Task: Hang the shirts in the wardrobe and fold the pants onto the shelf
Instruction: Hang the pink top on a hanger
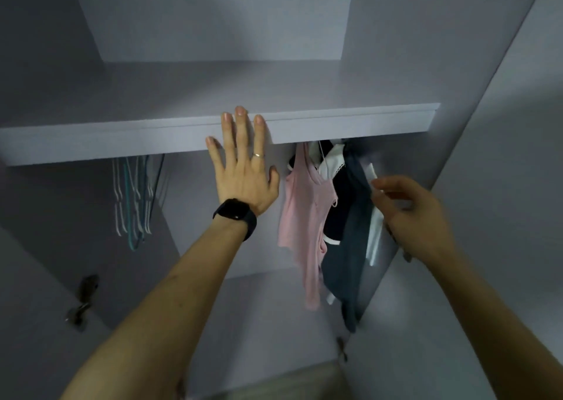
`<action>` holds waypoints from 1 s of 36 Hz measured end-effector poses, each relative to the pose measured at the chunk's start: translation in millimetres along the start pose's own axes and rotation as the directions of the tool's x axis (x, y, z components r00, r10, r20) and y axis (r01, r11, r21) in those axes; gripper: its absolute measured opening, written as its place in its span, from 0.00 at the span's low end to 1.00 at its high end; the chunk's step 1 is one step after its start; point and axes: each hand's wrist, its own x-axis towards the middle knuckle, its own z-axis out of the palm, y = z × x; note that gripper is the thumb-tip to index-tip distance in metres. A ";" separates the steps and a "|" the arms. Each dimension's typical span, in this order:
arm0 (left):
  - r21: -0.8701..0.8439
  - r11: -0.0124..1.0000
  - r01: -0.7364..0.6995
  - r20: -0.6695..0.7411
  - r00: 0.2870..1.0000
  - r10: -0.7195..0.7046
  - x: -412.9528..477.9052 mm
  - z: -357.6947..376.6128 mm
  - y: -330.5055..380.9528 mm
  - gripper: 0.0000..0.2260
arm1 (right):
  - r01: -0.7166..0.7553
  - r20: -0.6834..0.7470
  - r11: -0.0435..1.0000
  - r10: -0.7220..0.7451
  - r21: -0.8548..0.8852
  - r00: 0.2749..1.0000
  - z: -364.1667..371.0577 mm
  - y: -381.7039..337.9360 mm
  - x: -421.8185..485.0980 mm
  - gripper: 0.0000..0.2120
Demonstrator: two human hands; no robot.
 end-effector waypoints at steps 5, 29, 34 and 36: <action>-0.329 0.944 -0.021 0.039 0.999 0.036 -40.1 -8.5 48.5 0.38 | 0.080 -0.019 0.993 -0.082 -0.084 0.996 -26.1 20.1 -37.3 0.10; -0.959 0.205 -0.195 0.163 0.213 0.963 -304.9 33.5 242.6 0.27 | -0.729 -0.682 0.563 0.356 -0.388 0.638 -45.3 99.8 -385.4 0.09; -0.985 0.023 -0.170 0.026 -0.016 1.000 -361.1 -9.5 261.2 0.26 | -0.925 -0.809 0.352 0.499 -0.139 0.312 -25.1 68.5 -471.4 0.11; -0.989 -0.045 -0.143 -0.031 -0.097 0.995 -384.0 -29.2 267.0 0.26 | -0.956 -0.839 0.289 0.508 -0.048 0.196 -17.7 53.1 -499.8 0.11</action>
